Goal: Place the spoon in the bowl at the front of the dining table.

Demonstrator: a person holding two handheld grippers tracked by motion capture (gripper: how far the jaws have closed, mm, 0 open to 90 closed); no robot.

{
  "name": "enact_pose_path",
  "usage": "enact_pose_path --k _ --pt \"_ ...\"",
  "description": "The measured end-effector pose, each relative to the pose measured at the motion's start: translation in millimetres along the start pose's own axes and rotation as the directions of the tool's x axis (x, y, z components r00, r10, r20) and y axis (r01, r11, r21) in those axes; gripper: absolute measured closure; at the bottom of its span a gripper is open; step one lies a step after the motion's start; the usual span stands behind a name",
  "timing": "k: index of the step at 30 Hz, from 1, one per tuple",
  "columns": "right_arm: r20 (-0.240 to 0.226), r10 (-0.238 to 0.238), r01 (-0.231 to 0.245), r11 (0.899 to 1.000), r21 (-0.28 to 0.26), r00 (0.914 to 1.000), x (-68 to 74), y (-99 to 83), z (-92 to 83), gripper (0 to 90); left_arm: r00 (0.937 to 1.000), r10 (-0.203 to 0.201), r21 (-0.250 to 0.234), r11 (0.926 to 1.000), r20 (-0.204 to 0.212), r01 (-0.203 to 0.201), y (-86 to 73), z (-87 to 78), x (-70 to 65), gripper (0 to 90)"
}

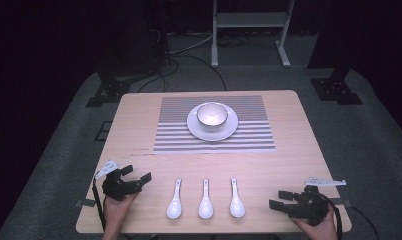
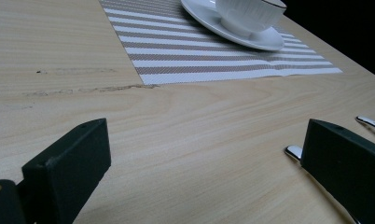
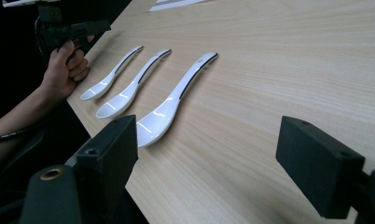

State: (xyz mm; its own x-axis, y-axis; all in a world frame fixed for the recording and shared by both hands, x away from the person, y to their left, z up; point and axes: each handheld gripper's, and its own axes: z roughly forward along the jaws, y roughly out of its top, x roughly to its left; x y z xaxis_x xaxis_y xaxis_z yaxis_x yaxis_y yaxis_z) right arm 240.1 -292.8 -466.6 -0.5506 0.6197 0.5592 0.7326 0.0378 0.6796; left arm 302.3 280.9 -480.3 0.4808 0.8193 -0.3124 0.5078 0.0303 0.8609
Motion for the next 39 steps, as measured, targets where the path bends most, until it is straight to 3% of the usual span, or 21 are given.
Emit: enact_pose_path --k 16,39 --pt "-0.046 -0.031 0.033 0.998 0.058 0.9985 10.5 20.7 28.6 20.0 0.9999 0.012 0.004 0.9999 -0.002 -0.012 0.1 0.2 -0.8 0.3" --pt "-0.079 -0.048 0.057 0.991 0.119 0.9957 19.9 42.6 54.9 20.9 0.9999 0.014 0.003 0.9999 0.0 -0.014 -0.1 0.0 -1.0 0.3"
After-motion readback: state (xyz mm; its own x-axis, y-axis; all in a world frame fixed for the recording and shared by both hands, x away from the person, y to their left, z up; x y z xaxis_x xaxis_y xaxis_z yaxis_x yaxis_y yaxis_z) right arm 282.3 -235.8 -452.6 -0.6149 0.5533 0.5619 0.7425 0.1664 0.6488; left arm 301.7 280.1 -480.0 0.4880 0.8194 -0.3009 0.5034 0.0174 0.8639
